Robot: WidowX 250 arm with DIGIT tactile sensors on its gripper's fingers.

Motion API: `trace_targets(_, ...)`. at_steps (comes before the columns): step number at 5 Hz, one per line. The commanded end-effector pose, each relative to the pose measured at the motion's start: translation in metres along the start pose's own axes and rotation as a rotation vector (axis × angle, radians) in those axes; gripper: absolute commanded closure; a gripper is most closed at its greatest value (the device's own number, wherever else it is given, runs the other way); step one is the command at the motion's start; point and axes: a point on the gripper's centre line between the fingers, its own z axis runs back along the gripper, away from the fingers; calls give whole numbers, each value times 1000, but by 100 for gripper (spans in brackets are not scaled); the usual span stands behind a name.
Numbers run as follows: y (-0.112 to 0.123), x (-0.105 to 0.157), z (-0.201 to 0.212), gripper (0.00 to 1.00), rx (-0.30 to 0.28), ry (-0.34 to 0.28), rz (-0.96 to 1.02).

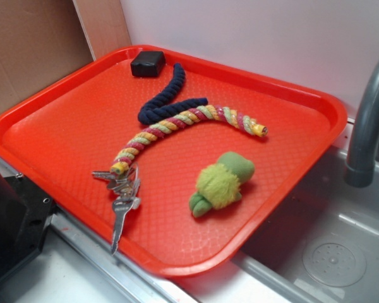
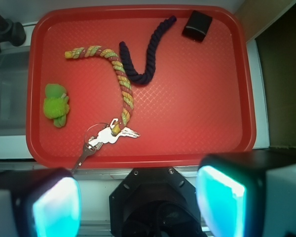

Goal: Grab the green animal.

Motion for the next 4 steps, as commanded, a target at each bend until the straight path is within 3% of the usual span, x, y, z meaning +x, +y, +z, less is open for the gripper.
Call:
trace_targets(1,0,0,0,0,0,0,0)
trace_targets(2,-37,20,-54,0,20,37,-153)
trace_targets(3,-78,32,-93,0,29,-51,-248)
trace_targets(4,-111,36,-125,0,-65,-39,-297)
